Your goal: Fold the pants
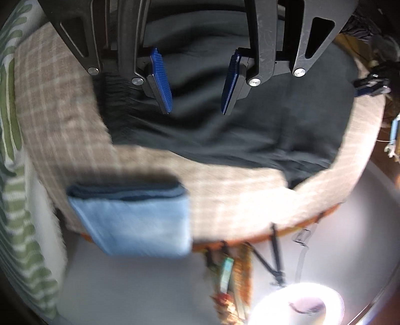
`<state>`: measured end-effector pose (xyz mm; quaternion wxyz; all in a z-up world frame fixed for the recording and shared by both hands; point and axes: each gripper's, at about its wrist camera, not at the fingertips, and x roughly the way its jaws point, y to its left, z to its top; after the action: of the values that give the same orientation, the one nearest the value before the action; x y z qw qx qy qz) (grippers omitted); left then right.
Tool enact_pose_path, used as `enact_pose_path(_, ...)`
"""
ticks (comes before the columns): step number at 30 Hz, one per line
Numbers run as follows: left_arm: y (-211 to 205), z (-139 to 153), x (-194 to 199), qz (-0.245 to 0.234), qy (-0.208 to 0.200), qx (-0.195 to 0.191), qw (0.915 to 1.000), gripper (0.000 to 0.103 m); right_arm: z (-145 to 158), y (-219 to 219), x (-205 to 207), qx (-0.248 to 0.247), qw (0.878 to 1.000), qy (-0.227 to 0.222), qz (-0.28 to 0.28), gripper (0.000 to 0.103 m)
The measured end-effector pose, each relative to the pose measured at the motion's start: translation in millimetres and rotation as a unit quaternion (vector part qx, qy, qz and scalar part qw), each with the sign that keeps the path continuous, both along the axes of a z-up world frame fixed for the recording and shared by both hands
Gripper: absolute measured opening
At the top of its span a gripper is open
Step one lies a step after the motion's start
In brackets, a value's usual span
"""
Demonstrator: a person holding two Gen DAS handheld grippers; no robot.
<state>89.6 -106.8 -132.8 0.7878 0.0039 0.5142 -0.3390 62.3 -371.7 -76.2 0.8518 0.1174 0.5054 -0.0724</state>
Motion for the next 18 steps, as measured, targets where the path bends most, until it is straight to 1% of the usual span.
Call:
enact_pose_path(4,-0.6,-1.5,-0.8,0.004,0.003,-0.007,1.0000,0.038,16.8,43.9,24.3,0.014,0.999,-0.022,0.041,0.053)
enact_pose_path(7,1.0,-2.4,1.7,0.011,0.015,-0.020,0.9996,0.038,21.1,75.8,44.5,0.035,0.996,-0.025,0.072,0.055)
enact_pose_path(8,1.9,-2.3,2.6,0.013,0.019,-0.025,0.9994,0.036,21.1,89.0,54.6,0.042,0.995,-0.023,0.083,0.055)
enact_pose_path(11,3.5,-2.4,3.8,0.015,0.028,-0.036,0.9988,0.036,18.3,119.8,75.9,0.058,0.992,-0.017,0.106,0.055)
enact_pose_path(13,3.5,-2.1,2.8,0.014,0.030,-0.043,0.9986,0.034,14.0,145.3,94.9,0.057,0.990,-0.010,0.129,0.055)
enact_pose_path(15,2.6,-2.2,1.4,0.010,0.029,-0.045,0.9985,0.030,6.4,169.0,113.6,0.059,0.987,0.003,0.147,0.055)
enact_pose_path(18,-0.2,-3.1,-0.3,0.006,0.028,-0.049,0.9984,0.029,-9.1,199.9,142.5,0.076,0.984,0.027,0.161,0.055)
